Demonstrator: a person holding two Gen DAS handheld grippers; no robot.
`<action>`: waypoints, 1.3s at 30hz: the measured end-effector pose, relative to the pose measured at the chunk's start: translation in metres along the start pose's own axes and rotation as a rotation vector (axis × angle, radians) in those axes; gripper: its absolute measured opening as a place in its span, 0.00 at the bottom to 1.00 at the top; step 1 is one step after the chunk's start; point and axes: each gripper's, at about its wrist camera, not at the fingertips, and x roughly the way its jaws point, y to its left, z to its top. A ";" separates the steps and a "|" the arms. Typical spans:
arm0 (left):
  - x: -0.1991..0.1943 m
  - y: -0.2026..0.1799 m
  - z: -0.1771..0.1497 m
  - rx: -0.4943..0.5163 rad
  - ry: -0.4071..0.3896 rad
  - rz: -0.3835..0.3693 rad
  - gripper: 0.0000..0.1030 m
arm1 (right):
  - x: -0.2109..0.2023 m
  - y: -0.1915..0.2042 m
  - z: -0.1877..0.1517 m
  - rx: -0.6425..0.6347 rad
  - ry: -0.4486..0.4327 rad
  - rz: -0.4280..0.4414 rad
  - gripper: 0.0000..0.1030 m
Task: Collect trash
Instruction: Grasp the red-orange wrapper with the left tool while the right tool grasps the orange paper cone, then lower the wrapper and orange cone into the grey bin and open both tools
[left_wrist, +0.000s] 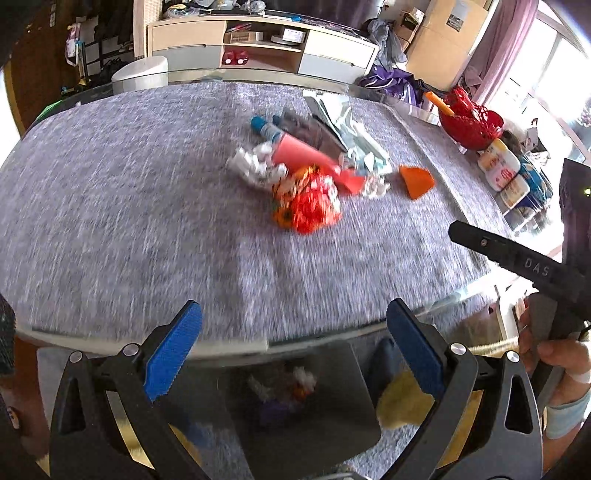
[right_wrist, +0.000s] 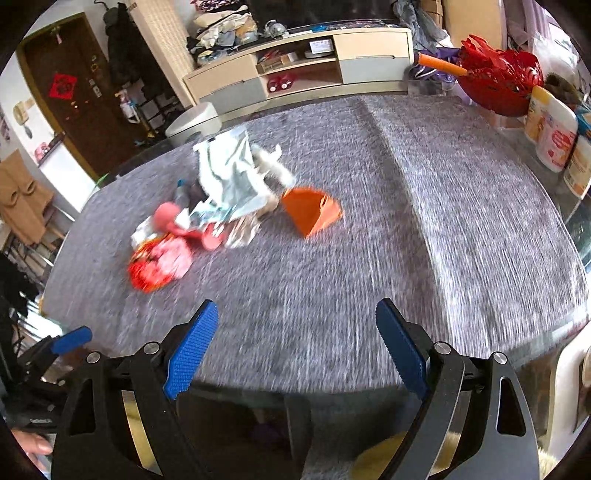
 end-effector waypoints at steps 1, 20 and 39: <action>0.004 -0.001 0.005 0.001 0.000 -0.003 0.91 | 0.003 -0.001 0.003 -0.004 -0.002 -0.004 0.85; 0.071 -0.015 0.060 0.037 0.048 -0.023 0.63 | 0.066 -0.008 0.051 -0.050 -0.001 -0.046 0.76; 0.041 -0.020 0.041 0.082 0.005 -0.007 0.46 | 0.024 -0.003 0.025 -0.054 -0.003 0.009 0.44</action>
